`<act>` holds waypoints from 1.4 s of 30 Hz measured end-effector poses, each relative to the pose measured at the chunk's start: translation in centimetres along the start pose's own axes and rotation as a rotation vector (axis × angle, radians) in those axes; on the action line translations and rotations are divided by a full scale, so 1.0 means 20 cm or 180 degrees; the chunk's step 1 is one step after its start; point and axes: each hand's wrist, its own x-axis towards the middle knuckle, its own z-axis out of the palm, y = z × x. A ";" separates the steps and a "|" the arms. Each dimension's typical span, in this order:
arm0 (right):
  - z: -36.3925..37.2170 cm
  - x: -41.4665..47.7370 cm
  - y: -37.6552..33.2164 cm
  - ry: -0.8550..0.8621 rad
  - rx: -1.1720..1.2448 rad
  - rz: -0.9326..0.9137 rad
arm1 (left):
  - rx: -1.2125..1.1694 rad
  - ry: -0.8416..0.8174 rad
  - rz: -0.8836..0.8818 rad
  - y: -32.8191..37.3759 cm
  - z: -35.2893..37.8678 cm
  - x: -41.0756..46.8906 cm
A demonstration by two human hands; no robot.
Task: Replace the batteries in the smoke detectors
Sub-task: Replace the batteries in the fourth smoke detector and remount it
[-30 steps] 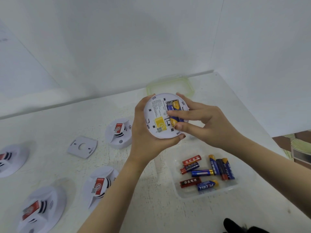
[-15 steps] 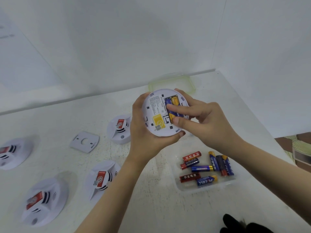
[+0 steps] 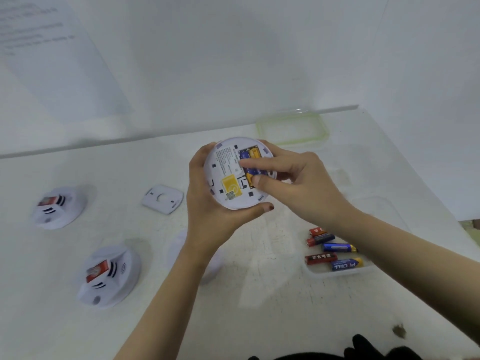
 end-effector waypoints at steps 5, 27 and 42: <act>0.21 0.06 -0.06 -0.0444 0.0060 -0.0093 | 0.0272 0.0038 0.0059 -0.02 -0.28 -0.05; 0.98 0.47 0.21 -0.1489 -0.4206 0.0134 | 0.1149 0.0279 -0.0970 -0.36 -1.25 -0.10; 1.09 0.45 0.21 -0.0836 -0.1722 0.0169 | 0.0465 -0.0106 -0.1222 -0.56 -1.26 -0.05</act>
